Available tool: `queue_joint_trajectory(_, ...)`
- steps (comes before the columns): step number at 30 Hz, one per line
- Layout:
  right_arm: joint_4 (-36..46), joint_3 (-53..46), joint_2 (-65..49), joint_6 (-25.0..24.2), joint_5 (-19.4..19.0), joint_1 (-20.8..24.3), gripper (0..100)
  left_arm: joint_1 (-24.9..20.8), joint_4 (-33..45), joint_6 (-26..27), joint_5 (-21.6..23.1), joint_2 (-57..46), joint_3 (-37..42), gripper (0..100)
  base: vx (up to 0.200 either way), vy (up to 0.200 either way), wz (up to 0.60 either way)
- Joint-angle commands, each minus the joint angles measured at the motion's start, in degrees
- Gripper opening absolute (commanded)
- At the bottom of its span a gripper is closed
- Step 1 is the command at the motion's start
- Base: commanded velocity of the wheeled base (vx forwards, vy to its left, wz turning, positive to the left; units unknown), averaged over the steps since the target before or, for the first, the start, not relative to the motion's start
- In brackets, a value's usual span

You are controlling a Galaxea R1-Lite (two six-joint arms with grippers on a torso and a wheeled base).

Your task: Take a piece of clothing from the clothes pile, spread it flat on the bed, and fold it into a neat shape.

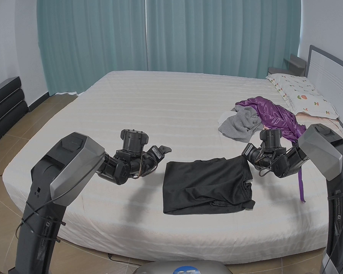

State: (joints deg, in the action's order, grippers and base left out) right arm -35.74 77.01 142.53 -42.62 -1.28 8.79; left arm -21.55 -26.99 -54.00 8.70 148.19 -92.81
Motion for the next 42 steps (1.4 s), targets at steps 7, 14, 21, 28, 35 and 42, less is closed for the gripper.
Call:
queue_joint_trajectory(7, -0.1, -0.2, -0.3, -0.1, 0.2, 0.4, 0, -2.5, 5.4, 0.1, -1.8, 7.3, -10.5, 100, 0.000, 0.000, 0.00)
queue_joint_trajectory(14, -0.1, -0.2, -0.1, -0.2, 0.1, 0.4, 0, -3.2, 7.3, 0.0, -2.6, 8.9, -14.8, 0, 0.000, 0.000, 0.00)
queue_joint_trajectory(21, -0.3, 0.5, 0.7, -0.2, 0.2, 0.3, 0, -2.7, 8.8, 0.6, -6.5, 8.9, -16.6, 0, 0.000, 0.000, 0.00)
queue_joint_trajectory(28, -3.3, 1.7, 3.1, 0.2, 0.5, 0.4, 0, -1.6, 8.9, 0.6, -11.0, 8.6, -15.9, 0, 0.000, 0.000, 0.00)
queue_joint_trajectory(35, -3.3, 5.3, 5.8, 0.3, 1.8, 1.0, 0, -1.2, 9.1, 0.6, -11.2, 8.7, -15.0, 0, 0.000, 0.000, 0.00)
queue_joint_trajectory(42, -3.6, 4.6, 6.3, 1.0, 1.7, 2.0, 100, -1.2, 9.9, 0.6, -10.7, 8.6, -14.7, 100, 0.000, 0.000, 0.00)
